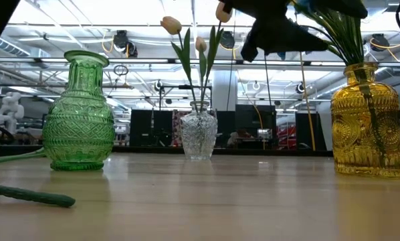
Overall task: Sort flowers into vase by color
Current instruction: Put the right blue flowers into the yellow vase
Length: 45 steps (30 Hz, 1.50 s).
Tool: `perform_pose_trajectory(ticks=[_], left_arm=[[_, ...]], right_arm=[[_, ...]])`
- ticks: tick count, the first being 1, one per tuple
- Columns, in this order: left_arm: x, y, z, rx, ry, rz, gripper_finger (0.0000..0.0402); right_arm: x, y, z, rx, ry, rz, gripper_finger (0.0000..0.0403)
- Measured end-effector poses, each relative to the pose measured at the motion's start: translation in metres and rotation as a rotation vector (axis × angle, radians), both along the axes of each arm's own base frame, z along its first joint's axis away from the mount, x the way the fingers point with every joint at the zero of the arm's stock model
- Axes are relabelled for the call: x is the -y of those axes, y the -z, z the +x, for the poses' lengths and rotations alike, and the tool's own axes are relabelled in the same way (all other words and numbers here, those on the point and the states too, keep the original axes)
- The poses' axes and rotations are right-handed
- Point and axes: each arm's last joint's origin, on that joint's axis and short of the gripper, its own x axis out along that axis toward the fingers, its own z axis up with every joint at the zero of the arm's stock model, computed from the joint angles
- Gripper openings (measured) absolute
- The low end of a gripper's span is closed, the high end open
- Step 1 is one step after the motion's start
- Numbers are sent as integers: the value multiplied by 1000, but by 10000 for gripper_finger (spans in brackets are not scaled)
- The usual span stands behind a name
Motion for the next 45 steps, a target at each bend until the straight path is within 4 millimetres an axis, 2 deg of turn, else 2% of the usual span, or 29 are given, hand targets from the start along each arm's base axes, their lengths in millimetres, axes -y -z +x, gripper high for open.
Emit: perform_pose_trajectory(ticks=[4,10,13,17,22,27,38,45], left_arm=[[-1,-2,1,27,-3,9,283],[-9,16,10,40,-51,-1,340],[-6,21,14,82,-46,-20,361],[-4,28,17,104,-46,-43,368],[-6,25,18,147,-67,-22,367],[-6,21,19,183,-82,-6,342],[-10,21,20,176,-95,24,231],[-10,18,20,205,-88,46,184]], right_arm=[[-1,0,-2,1,-13,5,8],[-2,1,-2,2,-20,8,8],[-2,2,-2,1,-21,4,8],[-2,2,-2,1,-21,3,8],[-3,2,-2,-1,-21,-3,8],[-3,2,-2,-2,-20,-10,9],[-3,3,-2,-4,-20,-18,9],[-3,5,2,-13,-5,-45,9]])
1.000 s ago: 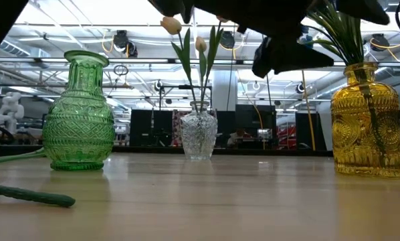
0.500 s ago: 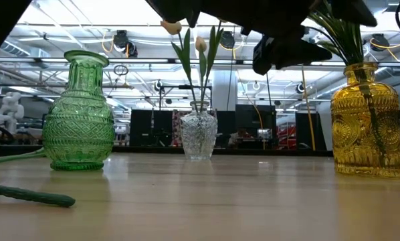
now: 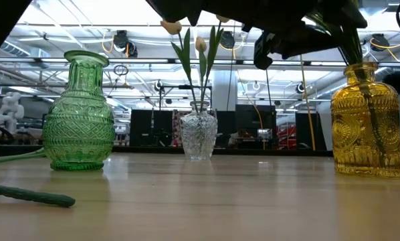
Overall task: Sort flowers into vase by color
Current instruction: Put the right blue flowers into the yellow vase
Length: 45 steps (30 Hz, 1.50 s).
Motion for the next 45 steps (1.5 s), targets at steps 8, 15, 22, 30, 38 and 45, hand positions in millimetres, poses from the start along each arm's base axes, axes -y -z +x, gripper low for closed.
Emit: perform_pose_trajectory(ticks=[8,15,22,30,38,45], left_arm=[[1,-4,0,22,4,18,160],[2,-7,0,46,9,34,138],[4,-9,-1,63,12,51,137],[5,-28,-6,71,5,102,137],[4,-34,-10,48,-22,135,137],[3,-35,-9,50,-31,129,137]], right_arm=[[2,4,13,9,14,-24,9],[1,7,15,2,-4,-73,9],[3,14,24,-26,34,-101,9],[5,24,39,-51,96,-115,9],[8,28,45,-69,126,-139,9],[13,36,54,-96,167,-131,8]])
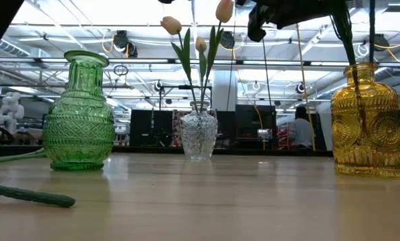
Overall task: Sort flowers into vase by color
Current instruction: Put the right blue flowers into the yellow vase
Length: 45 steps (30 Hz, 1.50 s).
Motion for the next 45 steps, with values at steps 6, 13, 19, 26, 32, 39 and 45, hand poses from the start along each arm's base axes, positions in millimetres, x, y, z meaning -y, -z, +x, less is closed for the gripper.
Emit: perform_pose_trajectory(ticks=[6,13,19,26,32,39,45], left_arm=[[-2,0,1,1,-6,-1,137],[-3,0,1,1,-10,-1,137],[-3,0,1,0,-10,1,137],[-4,0,1,-1,-11,5,137],[-4,0,1,-2,-20,7,137],[-4,0,1,-2,-20,8,137],[-4,0,1,-2,-26,8,137]], right_arm=[[1,1,3,-4,-38,-16,9],[3,4,7,-23,-35,-38,9],[4,11,9,-55,-29,-46,8],[8,17,12,-75,-8,-27,9],[9,23,12,-98,-4,-21,9],[10,28,11,-118,2,-9,11],[10,28,11,-115,4,0,58]])
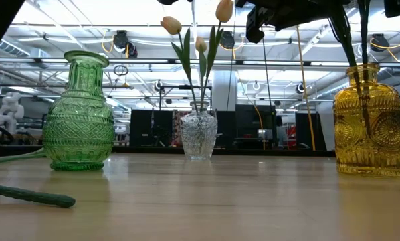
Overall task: Sort flowers into vase by color
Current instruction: Put the right blue flowers into the yellow vase
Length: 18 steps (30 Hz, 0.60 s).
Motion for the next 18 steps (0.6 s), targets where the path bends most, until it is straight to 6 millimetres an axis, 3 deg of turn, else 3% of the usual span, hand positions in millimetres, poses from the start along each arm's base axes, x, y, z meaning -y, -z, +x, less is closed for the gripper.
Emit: perform_pose_trajectory(ticks=[8,18], left_arm=[[0,0,0,0,-4,0,137],[-4,0,1,1,-16,-2,137]], right_arm=[[0,0,-1,3,0,3,137],[0,-7,-6,30,0,32,186]])
